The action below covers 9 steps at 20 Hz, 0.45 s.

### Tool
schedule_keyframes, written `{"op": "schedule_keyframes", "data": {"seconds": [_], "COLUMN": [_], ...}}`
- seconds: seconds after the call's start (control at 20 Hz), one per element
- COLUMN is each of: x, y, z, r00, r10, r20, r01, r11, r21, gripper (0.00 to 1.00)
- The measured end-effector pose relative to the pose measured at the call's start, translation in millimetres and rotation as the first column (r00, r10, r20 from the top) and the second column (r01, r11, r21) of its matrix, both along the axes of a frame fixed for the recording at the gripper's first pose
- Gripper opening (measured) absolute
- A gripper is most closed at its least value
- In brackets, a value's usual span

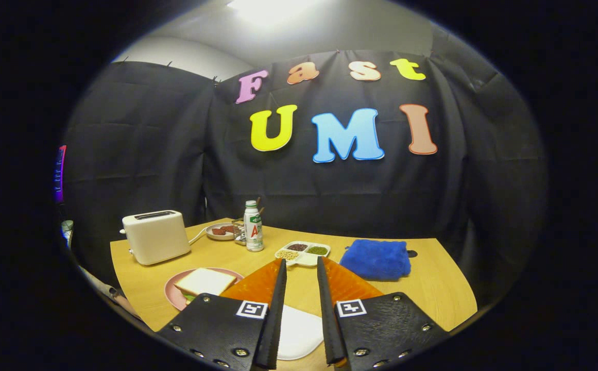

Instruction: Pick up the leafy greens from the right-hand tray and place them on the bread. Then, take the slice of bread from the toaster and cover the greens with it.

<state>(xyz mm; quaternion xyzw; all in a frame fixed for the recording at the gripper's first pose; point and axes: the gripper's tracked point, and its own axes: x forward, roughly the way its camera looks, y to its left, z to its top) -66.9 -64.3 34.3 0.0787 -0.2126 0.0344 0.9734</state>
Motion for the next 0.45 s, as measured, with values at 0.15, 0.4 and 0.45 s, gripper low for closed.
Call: {"op": "schedule_keyframes", "data": {"seconds": [0.15,0.4,0.45], "x": [-6.0,-25.4,-31.4], "y": [-38.8,-113.5,-127.8], "z": [-12.4,-26.7,-31.7], "r00": [0.999,0.985,0.98], "r10": [-0.041,-0.17,-0.196], "r20": [0.016,0.029,0.032], "r01": [0.041,0.168,0.195], "r11": [0.998,0.985,0.98], "r21": [0.042,0.043,0.044], "gripper": [0.34,0.35,0.35]}}
